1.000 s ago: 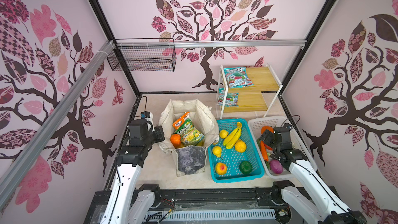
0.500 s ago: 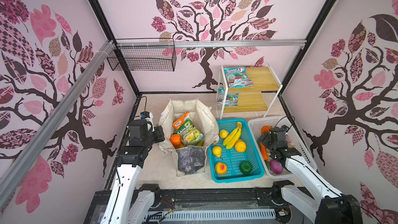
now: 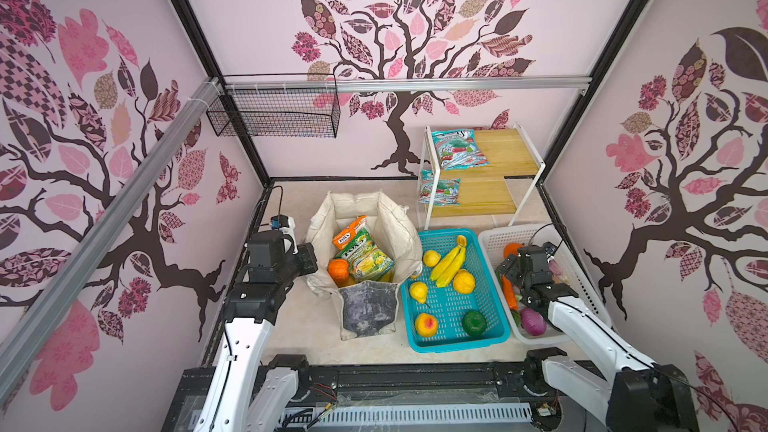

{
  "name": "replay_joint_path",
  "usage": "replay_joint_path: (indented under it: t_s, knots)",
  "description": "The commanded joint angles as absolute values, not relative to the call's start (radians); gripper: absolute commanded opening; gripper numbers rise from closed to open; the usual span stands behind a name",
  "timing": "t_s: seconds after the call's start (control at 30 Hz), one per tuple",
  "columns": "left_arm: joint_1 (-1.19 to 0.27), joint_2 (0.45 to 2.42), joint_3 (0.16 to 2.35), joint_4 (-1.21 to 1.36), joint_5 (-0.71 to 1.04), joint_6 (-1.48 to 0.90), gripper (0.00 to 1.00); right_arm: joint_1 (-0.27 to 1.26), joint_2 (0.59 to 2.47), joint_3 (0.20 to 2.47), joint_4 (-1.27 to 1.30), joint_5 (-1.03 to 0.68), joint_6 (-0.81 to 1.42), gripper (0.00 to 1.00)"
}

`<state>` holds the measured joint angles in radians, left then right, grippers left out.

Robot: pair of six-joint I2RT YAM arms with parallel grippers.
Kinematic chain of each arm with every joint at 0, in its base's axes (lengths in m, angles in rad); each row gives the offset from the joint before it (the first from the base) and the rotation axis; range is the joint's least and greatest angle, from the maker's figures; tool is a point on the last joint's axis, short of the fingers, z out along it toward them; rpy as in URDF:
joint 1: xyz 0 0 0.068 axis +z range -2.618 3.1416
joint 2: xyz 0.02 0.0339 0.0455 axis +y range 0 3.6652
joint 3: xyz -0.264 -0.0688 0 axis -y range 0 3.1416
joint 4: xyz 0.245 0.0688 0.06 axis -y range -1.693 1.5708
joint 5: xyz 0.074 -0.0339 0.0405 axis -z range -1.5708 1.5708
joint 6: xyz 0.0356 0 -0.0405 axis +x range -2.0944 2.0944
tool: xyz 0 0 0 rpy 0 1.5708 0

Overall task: Place the food into the grocery bag and tie it
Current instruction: 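Lower the right gripper onto the red tomato in the white basket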

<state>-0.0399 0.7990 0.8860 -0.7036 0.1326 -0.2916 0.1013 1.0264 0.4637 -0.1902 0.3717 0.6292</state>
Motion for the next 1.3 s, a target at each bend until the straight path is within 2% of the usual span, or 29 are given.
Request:
replay_joint_path:
  t_s: [0.0, 0.23, 0.6, 0.9, 1.27]
  knots:
    - [-0.044, 0.788, 0.861, -0.684, 0.130, -0.291, 0.00, 0.096, 1.052, 0.448, -0.181, 0.369, 0.652, 1.00]
    - [-0.044, 0.784, 0.862, -0.682, 0.127, -0.290, 0.00, 0.095, 1.109, 0.434, -0.140, 0.358, 0.675, 1.00]
    - [-0.038, 0.787, 0.863, -0.682, 0.133, -0.290, 0.00, 0.095, 1.148, 0.423, -0.097, 0.344, 0.677, 0.82]
    - [-0.037, 0.787, 0.862, -0.680, 0.132, -0.290, 0.00, 0.096, 1.087, 0.406, -0.090, 0.364, 0.668, 0.69]
    - [-0.037, 0.787, 0.862, -0.681, 0.131, -0.291, 0.00, 0.095, 1.033, 0.412, -0.109, 0.327, 0.663, 0.66]
